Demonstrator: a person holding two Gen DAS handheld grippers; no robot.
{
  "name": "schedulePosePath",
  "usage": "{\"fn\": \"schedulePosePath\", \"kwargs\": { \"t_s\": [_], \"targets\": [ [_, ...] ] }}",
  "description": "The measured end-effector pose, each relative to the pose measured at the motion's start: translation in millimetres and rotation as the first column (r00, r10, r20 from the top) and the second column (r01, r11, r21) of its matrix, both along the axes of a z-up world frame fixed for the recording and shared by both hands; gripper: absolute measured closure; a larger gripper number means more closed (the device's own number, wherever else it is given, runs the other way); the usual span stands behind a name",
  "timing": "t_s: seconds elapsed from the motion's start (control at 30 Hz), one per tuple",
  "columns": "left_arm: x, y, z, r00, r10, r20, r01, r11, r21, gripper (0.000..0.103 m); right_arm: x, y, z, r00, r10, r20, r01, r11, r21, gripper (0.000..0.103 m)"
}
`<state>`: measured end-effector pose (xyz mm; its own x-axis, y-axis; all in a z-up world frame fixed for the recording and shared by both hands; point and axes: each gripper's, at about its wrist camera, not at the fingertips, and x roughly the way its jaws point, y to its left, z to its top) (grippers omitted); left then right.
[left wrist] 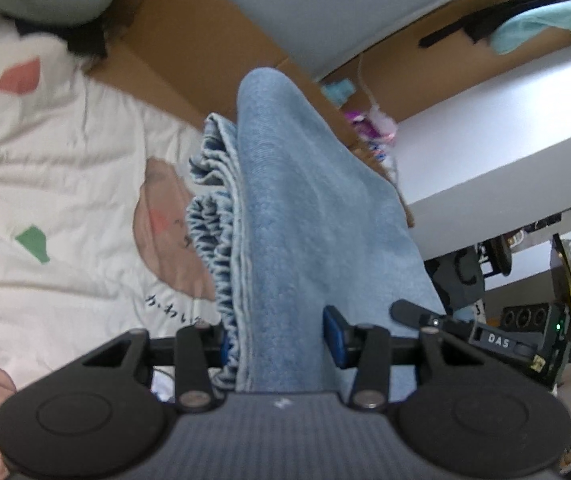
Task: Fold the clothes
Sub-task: 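Lift the folded light-blue jeans with both tools and carry it off the sheet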
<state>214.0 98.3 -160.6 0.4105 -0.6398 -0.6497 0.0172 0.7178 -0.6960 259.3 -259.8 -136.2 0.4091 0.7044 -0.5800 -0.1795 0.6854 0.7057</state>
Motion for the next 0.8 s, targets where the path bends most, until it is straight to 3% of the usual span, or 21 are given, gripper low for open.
{"fn": "schedulePosePath", "kwargs": {
  "t_s": [0.5,0.8],
  "targets": [
    [-22.9,-7.1,119.0,0.99,0.06,0.125,-0.064,0.997,0.032,0.057,-22.0,-4.9,123.4,0.993,-0.04,0.107,0.036,0.999,0.032,0.081],
    [-43.0,-26.4,187.9,0.979,0.051,0.199,-0.057,0.998,0.024,0.057,-48.2,-16.5,205.5,0.983,-0.059,0.172,0.057,0.998,0.016,0.081]
  ]
}}
